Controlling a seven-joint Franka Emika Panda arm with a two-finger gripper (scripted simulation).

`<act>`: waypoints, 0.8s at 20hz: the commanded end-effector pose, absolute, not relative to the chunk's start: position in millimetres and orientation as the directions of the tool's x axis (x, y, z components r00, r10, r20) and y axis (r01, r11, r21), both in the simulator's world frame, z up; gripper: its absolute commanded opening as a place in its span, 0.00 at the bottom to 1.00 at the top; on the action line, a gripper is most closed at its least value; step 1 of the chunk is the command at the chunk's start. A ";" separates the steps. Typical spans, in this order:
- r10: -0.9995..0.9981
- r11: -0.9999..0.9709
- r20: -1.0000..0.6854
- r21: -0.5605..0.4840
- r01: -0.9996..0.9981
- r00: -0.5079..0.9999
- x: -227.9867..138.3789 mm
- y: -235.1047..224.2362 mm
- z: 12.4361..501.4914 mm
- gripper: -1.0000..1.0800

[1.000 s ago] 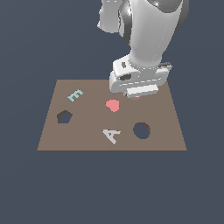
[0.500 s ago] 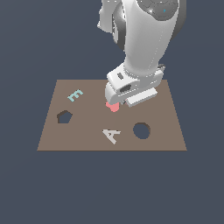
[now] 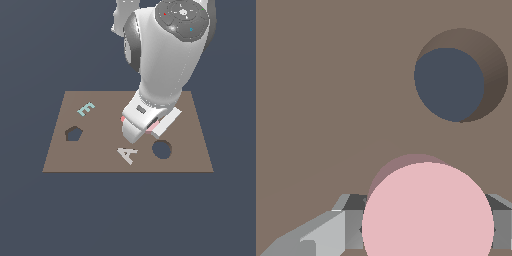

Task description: Insert a designated object into the corresponding slot on a board.

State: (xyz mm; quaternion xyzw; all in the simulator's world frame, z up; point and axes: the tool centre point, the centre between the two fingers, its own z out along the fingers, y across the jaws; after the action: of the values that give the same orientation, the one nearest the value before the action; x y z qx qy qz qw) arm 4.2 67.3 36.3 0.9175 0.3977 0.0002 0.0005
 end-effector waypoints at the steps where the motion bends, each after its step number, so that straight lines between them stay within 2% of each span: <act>1: 0.796 -0.606 0.000 0.001 0.796 0.606 17.4 68.6 37.4 0.00; 16: 0.980 -0.200 0.000 0.001 0.980 0.200 70.7 92.6 40.2 0.00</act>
State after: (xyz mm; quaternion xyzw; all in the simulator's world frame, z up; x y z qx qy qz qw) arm 66.9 89.9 39.7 0.7855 0.6188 0.0000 0.0003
